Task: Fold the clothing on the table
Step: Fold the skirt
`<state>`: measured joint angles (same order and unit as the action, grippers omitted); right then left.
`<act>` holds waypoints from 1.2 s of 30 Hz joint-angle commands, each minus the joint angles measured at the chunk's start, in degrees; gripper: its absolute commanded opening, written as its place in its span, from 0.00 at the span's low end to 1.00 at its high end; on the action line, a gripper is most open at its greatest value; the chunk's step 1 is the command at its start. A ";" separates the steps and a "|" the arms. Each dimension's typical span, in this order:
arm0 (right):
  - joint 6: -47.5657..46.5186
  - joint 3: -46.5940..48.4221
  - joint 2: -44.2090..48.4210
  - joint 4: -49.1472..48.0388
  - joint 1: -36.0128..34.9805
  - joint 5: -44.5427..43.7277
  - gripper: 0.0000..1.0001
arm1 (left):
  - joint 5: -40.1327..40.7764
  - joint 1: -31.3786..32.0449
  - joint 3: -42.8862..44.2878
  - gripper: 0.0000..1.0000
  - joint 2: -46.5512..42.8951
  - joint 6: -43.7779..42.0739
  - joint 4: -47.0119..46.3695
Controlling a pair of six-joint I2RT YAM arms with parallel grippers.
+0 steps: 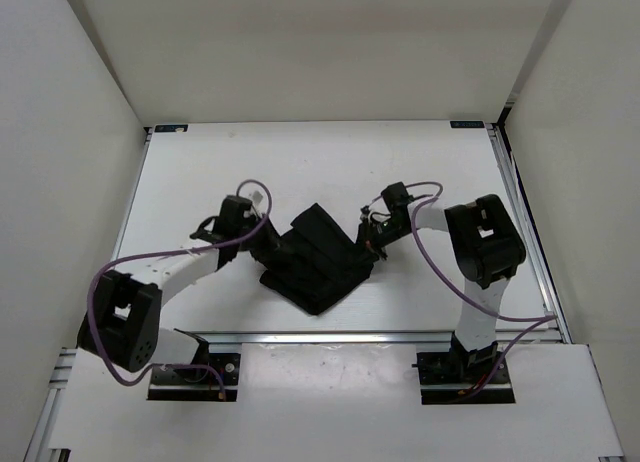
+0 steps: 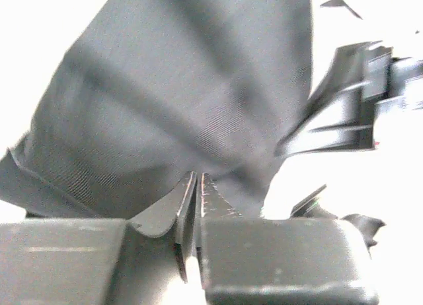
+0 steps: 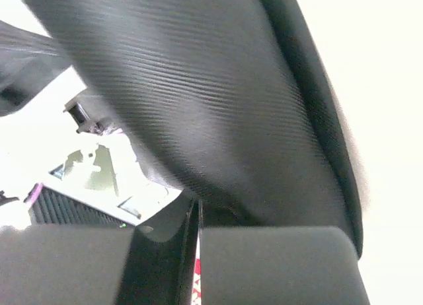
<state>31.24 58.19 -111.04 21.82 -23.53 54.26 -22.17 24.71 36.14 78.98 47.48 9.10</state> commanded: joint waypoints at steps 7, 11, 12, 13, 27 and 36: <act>-11.72 18.79 4.70 18.94 -2.92 -10.20 0.00 | -0.59 -5.72 7.73 0.18 -7.17 -1.69 2.67; -15.59 15.13 2.33 18.10 -10.37 -12.51 0.00 | -0.77 -7.65 3.95 0.16 -9.28 -1.78 2.84; -15.25 13.37 2.67 16.77 -12.57 -12.77 0.00 | -0.42 -8.18 3.85 0.17 -9.20 -2.74 3.72; -15.07 12.13 2.85 14.58 -14.25 -12.25 0.00 | 0.46 -8.36 4.02 0.17 -9.37 -3.18 4.42; -12.79 1.13 -1.46 8.14 -21.38 -25.06 0.00 | 2.49 -9.15 0.68 0.17 -8.58 -7.58 8.04; -12.54 13.08 21.64 16.68 -9.88 -33.17 0.06 | 11.26 -10.21 8.15 0.20 -11.03 -11.79 13.56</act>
<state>18.11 66.52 -98.56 36.45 -38.59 27.05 -16.34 15.49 40.53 71.24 38.72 20.62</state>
